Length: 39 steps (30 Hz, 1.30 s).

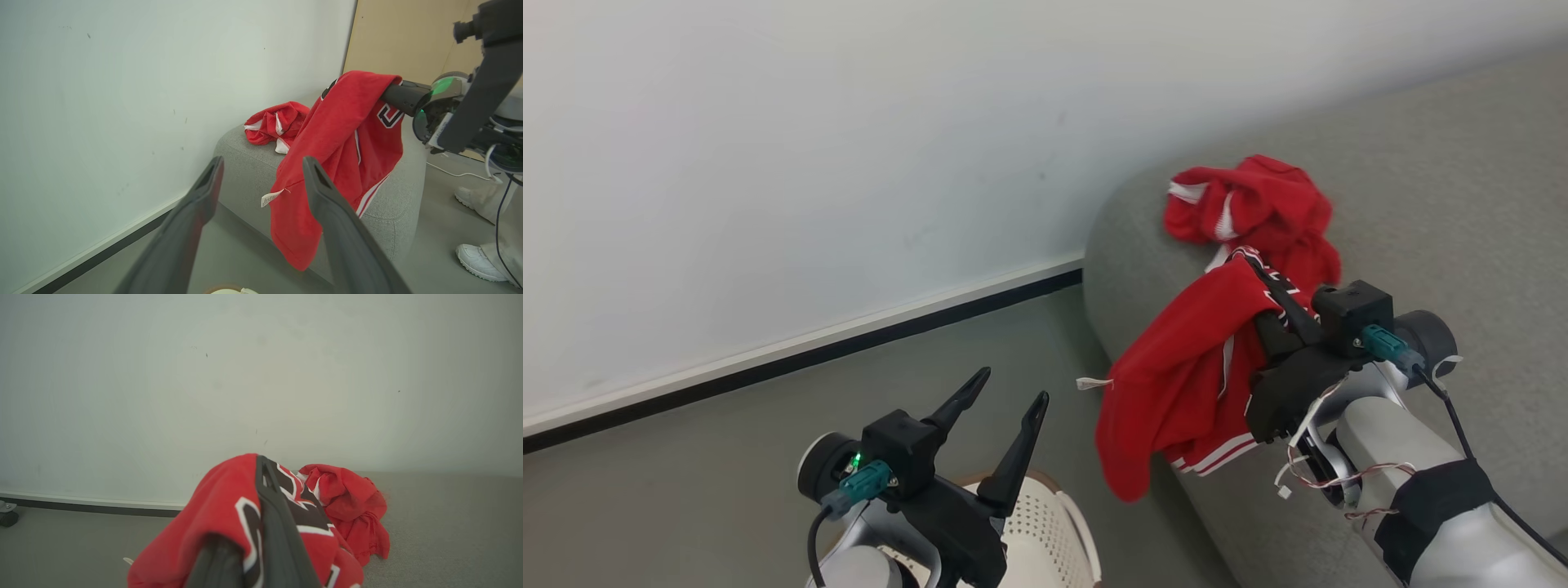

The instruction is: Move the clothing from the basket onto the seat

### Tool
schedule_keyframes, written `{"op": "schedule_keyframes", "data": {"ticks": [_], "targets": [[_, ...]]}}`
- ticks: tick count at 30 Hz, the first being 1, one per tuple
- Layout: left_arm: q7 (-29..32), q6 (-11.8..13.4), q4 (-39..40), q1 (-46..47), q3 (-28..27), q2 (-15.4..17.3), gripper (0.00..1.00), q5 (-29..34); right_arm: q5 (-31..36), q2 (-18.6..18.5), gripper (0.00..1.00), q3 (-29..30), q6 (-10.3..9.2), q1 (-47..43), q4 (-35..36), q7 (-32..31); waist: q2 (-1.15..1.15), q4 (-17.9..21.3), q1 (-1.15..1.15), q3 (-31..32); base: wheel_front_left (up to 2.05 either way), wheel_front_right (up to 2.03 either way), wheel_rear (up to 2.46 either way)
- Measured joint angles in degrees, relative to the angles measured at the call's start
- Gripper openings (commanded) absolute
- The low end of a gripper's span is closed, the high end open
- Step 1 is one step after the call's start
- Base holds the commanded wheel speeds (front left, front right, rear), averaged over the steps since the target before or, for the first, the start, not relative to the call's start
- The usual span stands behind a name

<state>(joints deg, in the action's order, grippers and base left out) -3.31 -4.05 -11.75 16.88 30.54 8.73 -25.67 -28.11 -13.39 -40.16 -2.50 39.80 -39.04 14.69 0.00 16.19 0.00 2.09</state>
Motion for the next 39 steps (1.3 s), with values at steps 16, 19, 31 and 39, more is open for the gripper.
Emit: {"op": "schedule_keyframes", "data": {"ticks": [16, 19, 31, 39], "targets": [[-0.8, 0.8, 0.9, -1.9, 1.9, -1.6, 1.0, 0.6, 1.5, -3.7, 0.0, 2.3, -0.44, -1.1, 7.7, 0.0, 0.0, 11.7, 0.0, -2.9, 0.0, 0.0, 0.0], [-0.4, 0.8, 1.0, -1.6, 2.1, -1.6, 1.0, 0.7, 1.5, -4.4, 0.0, 3.2, -0.53, -1.1, 8.3, 0.0, 0.0, 12.6, 0.0, -4.4, 0.0, 0.0, 0.0], [0.7, 1.1, 2.1, 1.0, 1.5, -0.1, 1.0, 1.6, 1.5, -5.8, 0.0, 7.3, -0.18, 9.6, 8.2, 0.0, 0.0, 12.6, 0.01, -10.7, 0.0, 0.0, 0.0], [0.8, 2.0, 4.9, 3.0, -0.2, 0.9, 1.0, 2.0, 2.0, -10.9, 0.0, 12.2, 0.57, 26.1, 3.0, -0.6, 0.0, 9.7, 0.01, -15.1, 0.0, 0.0, 0.0]]}}
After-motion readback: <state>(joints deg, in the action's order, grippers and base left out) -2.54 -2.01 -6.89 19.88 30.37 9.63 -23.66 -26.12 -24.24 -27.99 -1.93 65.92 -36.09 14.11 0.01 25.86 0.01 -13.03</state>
